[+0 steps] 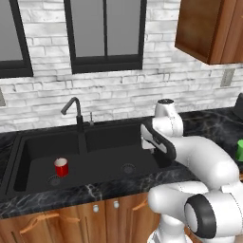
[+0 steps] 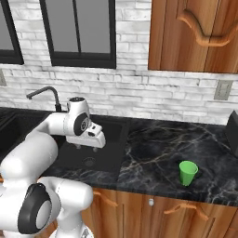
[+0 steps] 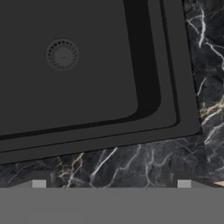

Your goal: Place the mug in the left basin and the cup in the right basin of the sink.

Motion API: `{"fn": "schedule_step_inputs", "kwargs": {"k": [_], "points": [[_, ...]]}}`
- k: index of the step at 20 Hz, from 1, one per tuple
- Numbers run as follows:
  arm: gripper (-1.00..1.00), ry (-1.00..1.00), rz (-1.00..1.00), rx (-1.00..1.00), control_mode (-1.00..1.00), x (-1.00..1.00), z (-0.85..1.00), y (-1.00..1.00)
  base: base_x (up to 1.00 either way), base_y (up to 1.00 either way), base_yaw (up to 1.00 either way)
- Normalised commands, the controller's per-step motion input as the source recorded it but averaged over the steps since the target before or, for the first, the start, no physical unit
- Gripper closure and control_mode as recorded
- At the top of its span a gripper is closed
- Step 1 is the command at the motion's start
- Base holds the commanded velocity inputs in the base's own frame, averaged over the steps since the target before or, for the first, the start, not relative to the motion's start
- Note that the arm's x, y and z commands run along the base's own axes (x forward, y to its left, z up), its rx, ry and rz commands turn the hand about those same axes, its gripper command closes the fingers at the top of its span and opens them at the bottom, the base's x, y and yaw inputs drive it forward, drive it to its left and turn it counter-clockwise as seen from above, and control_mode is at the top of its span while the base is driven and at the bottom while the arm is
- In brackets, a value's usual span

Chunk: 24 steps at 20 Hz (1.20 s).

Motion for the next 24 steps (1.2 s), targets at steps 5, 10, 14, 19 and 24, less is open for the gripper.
{"fn": "schedule_step_inputs", "kwargs": {"k": [5, 10, 14, 19, 24], "points": [[-1.0, 0.07, -0.05, 0.01, -1.0, 0.06, 0.33, -0.8, 0.0, 0.0, 0.0], [-1.0, 0.09, -0.18, 0.0, -1.0, -0.07, 0.39, -0.71, 0.0, 0.0, 0.0], [-1.0, 0.08, -0.27, 0.0, -1.0, 0.02, 0.1, -0.68, 0.0, 0.0, 0.0], [-1.0, 0.04, -0.26, 0.0, -1.0, 0.0, 0.0, -0.74, 0.0, 0.0, 0.0], [-1.0, -0.02, -0.2, 0.0, -1.0, -0.1, -0.04, -0.74, 0.0, 0.0, 0.0]]}}
